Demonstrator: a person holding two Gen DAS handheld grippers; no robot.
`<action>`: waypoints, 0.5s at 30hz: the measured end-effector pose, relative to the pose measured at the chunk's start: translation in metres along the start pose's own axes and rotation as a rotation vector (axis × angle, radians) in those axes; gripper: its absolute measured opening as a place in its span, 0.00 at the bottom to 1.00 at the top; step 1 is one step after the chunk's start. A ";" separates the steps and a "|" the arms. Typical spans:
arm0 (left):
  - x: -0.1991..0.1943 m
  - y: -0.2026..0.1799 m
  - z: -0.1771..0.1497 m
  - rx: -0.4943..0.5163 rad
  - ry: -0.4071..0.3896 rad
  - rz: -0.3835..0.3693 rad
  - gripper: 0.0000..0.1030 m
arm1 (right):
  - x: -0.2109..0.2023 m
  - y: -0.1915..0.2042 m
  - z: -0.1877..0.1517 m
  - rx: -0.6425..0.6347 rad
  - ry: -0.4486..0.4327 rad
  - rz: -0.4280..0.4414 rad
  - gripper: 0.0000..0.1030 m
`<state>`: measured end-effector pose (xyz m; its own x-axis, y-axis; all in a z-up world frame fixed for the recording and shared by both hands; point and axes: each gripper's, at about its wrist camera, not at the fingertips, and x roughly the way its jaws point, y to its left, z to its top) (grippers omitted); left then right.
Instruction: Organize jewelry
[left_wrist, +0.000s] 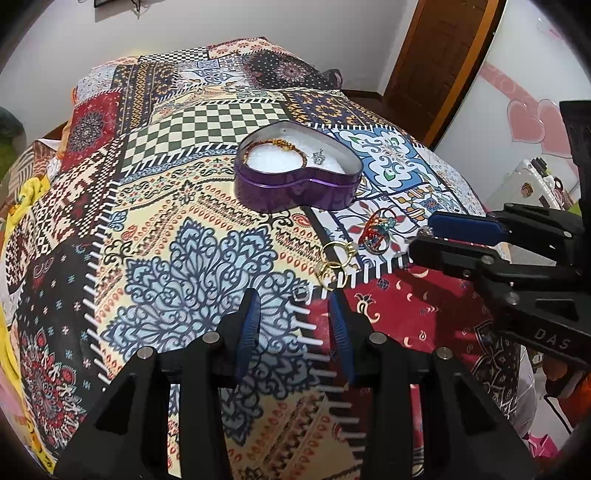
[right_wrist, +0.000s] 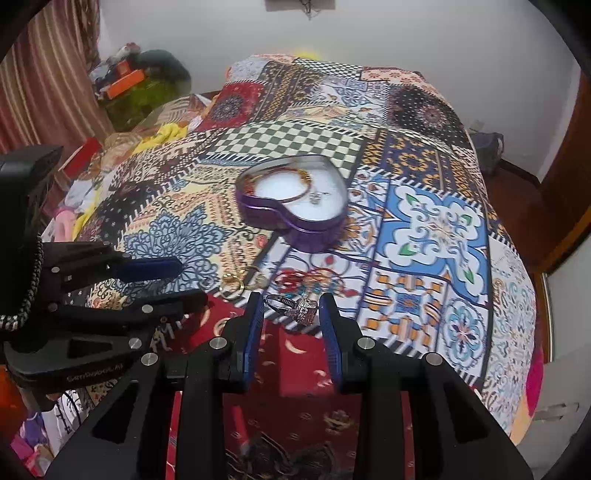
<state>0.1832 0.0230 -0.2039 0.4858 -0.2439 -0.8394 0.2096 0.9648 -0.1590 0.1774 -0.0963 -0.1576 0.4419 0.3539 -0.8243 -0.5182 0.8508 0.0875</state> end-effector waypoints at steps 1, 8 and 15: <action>0.001 0.000 0.001 0.000 0.000 0.001 0.36 | -0.001 -0.003 -0.001 0.005 -0.002 0.000 0.27; 0.007 -0.002 0.003 0.017 -0.005 0.025 0.17 | -0.003 -0.011 -0.005 0.021 -0.008 -0.002 0.27; 0.005 -0.008 0.003 0.035 -0.013 0.039 0.07 | -0.006 -0.017 -0.002 0.031 -0.026 0.002 0.27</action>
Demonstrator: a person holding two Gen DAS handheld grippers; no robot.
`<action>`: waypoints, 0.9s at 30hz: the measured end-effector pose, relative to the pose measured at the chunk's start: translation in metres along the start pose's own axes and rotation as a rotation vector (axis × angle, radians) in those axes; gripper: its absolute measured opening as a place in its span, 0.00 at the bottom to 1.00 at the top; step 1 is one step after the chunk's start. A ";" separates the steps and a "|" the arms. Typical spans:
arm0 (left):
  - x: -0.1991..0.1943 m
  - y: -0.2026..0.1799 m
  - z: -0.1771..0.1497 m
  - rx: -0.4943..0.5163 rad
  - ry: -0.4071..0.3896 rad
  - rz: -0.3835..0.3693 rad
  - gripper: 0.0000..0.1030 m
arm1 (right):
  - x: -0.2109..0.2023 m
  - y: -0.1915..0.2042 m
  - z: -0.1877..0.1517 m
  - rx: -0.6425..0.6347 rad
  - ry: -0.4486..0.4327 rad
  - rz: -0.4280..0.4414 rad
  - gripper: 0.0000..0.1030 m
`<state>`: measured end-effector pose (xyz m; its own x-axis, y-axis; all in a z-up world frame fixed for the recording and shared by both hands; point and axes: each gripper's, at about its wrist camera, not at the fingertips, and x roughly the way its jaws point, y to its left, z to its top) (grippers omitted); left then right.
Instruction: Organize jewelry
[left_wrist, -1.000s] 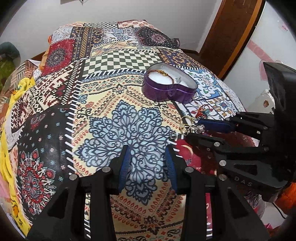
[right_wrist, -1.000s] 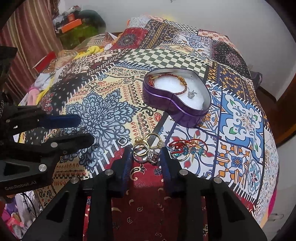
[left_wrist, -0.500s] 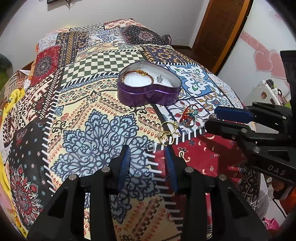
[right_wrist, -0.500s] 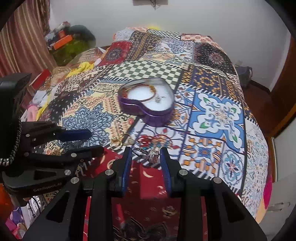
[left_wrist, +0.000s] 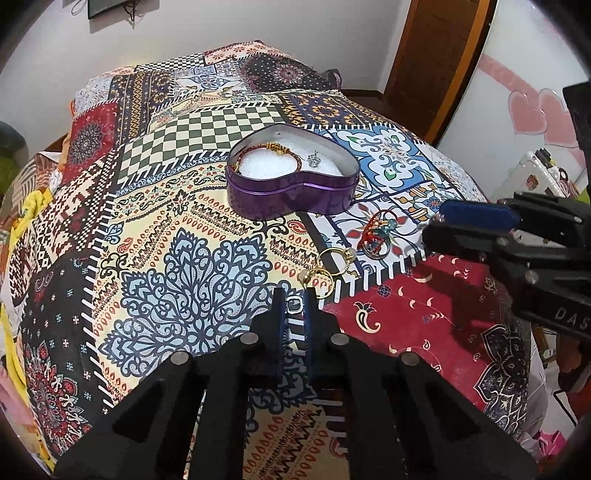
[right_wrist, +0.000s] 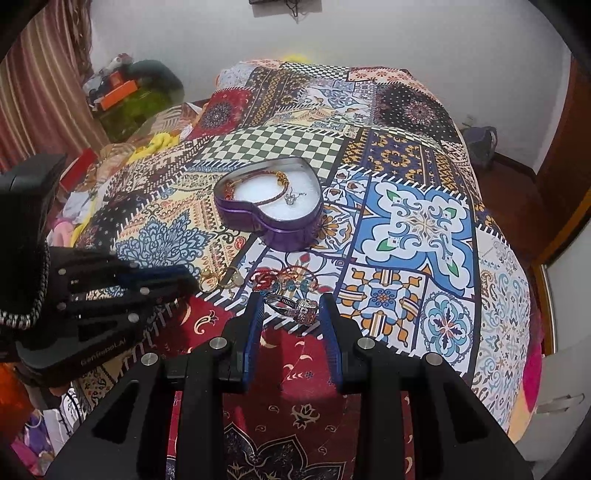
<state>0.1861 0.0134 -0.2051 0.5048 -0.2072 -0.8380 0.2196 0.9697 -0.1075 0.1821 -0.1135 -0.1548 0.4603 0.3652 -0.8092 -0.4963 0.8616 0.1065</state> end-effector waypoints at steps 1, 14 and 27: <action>-0.001 0.000 0.000 -0.005 -0.002 -0.001 0.07 | -0.001 0.000 0.001 0.001 -0.003 0.000 0.27; -0.045 0.015 0.020 -0.043 -0.120 0.011 0.07 | -0.018 -0.004 0.019 0.018 -0.071 -0.016 0.27; -0.076 0.026 0.059 -0.054 -0.259 0.018 0.07 | -0.027 -0.004 0.046 0.011 -0.149 -0.019 0.27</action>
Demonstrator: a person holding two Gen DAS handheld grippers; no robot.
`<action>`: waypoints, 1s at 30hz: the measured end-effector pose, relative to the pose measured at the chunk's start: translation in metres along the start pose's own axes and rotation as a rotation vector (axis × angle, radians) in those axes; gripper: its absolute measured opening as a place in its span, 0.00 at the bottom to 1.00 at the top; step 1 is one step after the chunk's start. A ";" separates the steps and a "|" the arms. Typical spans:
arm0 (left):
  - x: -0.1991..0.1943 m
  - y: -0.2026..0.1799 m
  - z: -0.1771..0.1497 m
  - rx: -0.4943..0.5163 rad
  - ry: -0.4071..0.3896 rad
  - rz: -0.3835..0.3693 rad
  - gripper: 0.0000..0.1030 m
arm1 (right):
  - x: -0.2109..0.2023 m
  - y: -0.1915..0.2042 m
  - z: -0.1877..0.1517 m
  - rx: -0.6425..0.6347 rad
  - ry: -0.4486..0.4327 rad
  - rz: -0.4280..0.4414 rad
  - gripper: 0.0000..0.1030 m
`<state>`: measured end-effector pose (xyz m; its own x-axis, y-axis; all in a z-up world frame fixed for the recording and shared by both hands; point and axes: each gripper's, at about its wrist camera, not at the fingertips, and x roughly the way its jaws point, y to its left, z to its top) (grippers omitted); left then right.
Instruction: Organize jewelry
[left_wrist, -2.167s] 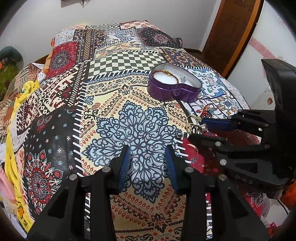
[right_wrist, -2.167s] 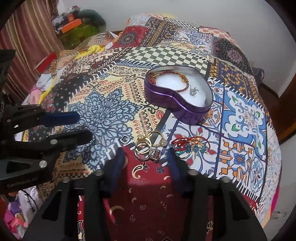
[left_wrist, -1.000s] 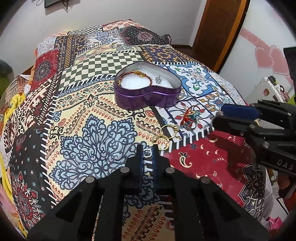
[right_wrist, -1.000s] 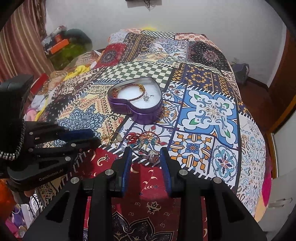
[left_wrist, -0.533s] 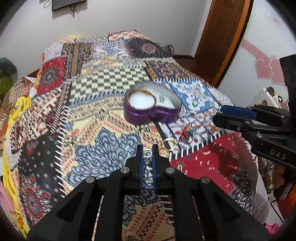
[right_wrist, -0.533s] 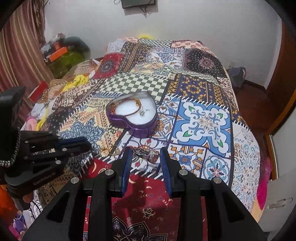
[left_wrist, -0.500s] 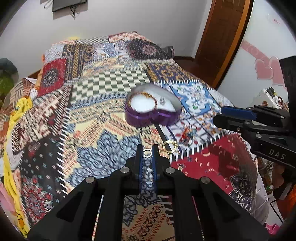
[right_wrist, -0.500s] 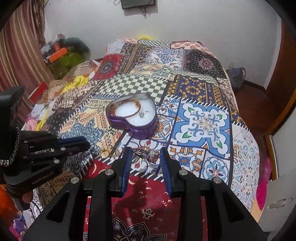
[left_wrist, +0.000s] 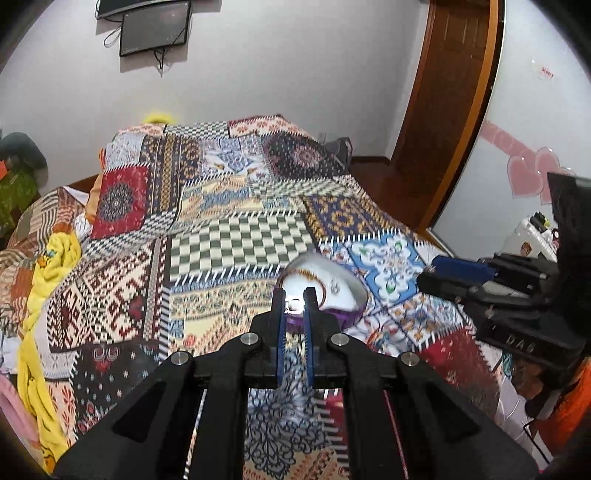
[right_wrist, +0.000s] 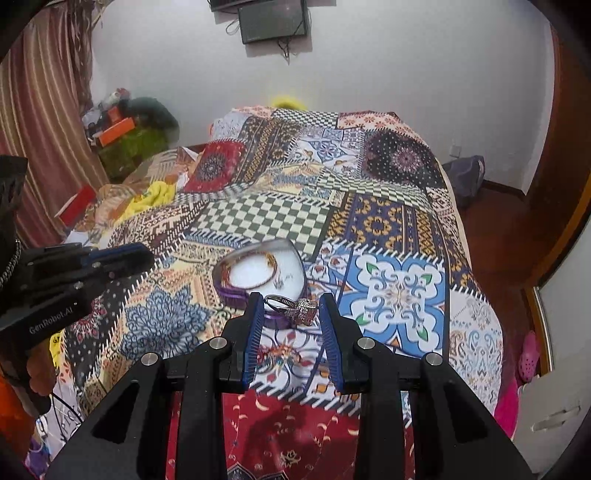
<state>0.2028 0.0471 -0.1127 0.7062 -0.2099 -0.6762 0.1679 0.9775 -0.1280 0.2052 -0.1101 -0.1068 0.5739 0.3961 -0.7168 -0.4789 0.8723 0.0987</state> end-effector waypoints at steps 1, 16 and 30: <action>0.001 0.000 0.003 0.001 -0.006 -0.001 0.07 | 0.001 0.000 0.001 -0.002 -0.002 -0.001 0.27; 0.052 0.003 0.014 -0.004 0.059 -0.062 0.07 | 0.036 -0.001 0.012 -0.034 0.033 0.007 0.27; 0.104 0.008 0.012 0.012 0.181 -0.114 0.07 | 0.076 0.002 0.010 -0.098 0.145 0.061 0.27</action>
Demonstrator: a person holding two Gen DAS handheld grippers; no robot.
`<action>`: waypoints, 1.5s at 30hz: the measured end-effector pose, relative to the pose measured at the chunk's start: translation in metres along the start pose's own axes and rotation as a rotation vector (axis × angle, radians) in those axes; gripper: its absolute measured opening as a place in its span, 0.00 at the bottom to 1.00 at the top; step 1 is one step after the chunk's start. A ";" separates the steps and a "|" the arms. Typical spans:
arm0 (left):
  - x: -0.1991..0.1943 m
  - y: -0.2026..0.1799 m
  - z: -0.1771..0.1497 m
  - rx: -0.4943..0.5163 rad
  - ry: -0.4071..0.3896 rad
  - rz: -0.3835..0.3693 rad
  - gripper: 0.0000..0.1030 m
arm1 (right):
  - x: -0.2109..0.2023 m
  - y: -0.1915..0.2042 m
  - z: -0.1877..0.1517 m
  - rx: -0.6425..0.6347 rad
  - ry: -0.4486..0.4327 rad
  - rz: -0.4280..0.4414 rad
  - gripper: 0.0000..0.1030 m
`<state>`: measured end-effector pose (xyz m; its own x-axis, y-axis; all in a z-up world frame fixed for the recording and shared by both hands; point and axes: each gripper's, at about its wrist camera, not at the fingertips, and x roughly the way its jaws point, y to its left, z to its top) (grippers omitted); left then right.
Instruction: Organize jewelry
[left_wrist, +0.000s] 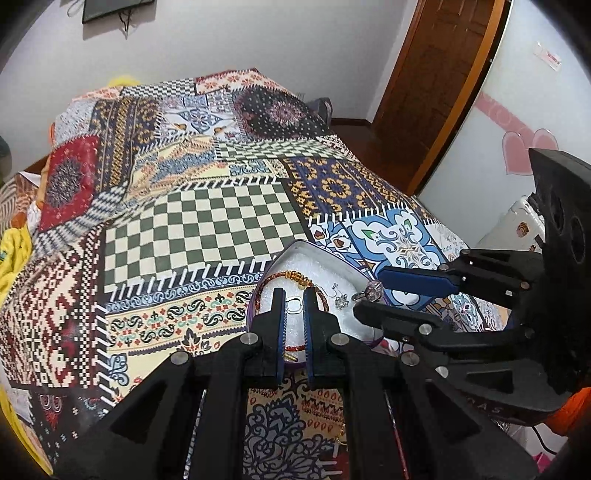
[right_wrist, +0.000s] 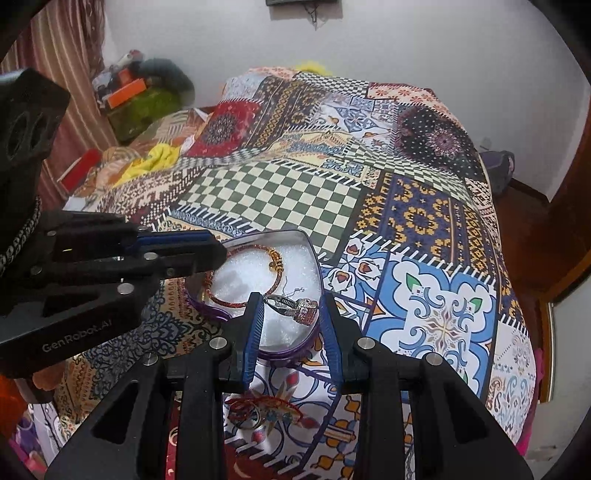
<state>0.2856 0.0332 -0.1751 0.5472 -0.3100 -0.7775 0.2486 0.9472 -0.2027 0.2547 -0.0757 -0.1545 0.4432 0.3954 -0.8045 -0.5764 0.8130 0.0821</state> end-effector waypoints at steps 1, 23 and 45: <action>0.002 0.000 0.000 0.001 0.004 -0.002 0.07 | 0.002 0.000 0.000 -0.004 0.006 0.004 0.27; -0.006 -0.004 0.000 0.034 -0.032 0.046 0.07 | 0.007 0.019 0.000 -0.097 0.014 -0.037 0.27; -0.080 -0.024 -0.006 0.057 -0.146 0.092 0.25 | -0.056 0.027 0.004 -0.066 -0.095 -0.073 0.40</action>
<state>0.2312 0.0357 -0.1115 0.6791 -0.2349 -0.6955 0.2348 0.9672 -0.0974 0.2168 -0.0738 -0.1046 0.5470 0.3771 -0.7474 -0.5827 0.8125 -0.0165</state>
